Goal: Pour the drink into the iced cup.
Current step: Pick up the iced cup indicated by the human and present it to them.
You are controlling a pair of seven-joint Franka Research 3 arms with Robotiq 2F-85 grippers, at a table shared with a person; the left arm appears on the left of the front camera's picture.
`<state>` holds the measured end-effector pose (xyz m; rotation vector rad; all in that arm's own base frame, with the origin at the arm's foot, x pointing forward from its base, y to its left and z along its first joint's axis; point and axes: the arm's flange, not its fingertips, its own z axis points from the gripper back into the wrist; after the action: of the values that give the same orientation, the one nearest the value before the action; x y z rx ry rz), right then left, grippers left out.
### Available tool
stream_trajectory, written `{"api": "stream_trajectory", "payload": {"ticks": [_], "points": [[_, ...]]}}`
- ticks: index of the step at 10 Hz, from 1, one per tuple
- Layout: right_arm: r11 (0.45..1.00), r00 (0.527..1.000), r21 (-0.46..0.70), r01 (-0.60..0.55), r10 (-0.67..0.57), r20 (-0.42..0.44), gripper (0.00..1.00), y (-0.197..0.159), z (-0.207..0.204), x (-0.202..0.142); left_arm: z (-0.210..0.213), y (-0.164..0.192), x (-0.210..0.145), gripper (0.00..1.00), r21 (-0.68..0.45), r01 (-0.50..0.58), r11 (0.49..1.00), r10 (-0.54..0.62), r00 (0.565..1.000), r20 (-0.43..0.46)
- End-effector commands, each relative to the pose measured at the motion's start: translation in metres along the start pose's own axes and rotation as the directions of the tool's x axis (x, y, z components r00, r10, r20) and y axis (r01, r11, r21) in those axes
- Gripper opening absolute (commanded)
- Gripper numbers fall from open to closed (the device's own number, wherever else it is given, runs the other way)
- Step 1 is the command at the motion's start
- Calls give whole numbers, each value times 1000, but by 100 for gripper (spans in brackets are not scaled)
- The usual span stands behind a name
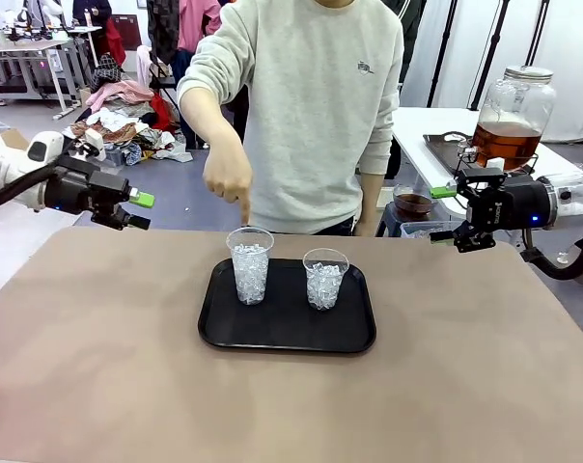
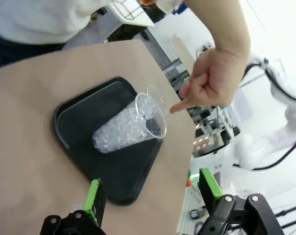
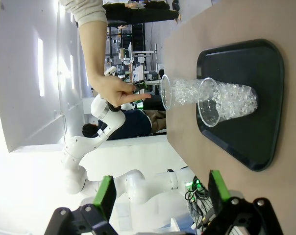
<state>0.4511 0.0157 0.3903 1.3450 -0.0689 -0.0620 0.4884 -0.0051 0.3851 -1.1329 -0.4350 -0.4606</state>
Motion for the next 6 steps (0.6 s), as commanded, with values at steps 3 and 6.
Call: {"api": "stream_trajectory", "payload": {"ticks": [3,6], "points": [[1000,1000,4,0,0,2,100,0,0,-1,-19,-2,-16,100,-17,247,969,-247,969,27],[1000,1000,4,0,0,2,100,0,0,-1,-14,0,-9,100,-21,210,977,-211,978,-4]]}}
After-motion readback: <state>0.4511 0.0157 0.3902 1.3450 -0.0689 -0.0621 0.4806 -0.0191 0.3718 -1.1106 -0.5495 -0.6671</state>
